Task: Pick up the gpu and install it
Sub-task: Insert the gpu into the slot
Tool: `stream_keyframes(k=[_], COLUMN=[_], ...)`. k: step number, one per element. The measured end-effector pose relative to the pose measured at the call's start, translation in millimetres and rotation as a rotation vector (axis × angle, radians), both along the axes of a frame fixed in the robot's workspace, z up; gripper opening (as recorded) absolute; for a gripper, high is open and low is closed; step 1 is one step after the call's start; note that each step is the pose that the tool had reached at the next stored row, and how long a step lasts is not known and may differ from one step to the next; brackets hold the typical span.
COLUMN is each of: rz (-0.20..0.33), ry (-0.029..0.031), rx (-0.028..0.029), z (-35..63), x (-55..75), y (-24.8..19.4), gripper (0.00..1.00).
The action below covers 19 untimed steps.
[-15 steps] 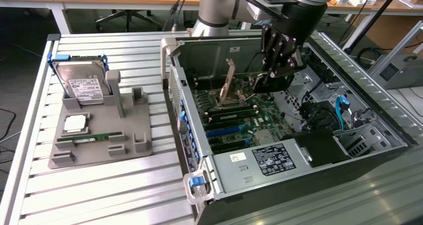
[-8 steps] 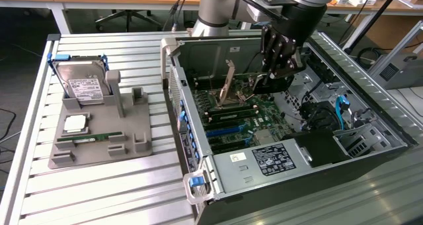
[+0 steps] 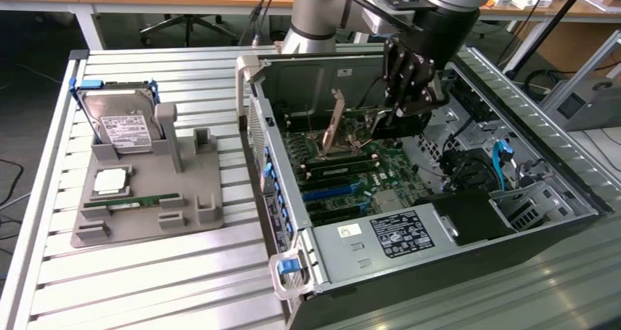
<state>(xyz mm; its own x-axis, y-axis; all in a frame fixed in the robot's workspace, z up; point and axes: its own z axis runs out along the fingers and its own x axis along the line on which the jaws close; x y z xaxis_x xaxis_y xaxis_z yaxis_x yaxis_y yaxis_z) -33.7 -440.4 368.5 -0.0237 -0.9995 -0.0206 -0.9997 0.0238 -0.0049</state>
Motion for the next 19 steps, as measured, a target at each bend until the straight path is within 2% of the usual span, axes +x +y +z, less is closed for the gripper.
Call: stream_keyframes(k=[19], rz=[0.0], ry=[0.0], rx=[-0.0002], z=[-3.3], x=[-0.5], y=[-3.8], gripper=[0.27])
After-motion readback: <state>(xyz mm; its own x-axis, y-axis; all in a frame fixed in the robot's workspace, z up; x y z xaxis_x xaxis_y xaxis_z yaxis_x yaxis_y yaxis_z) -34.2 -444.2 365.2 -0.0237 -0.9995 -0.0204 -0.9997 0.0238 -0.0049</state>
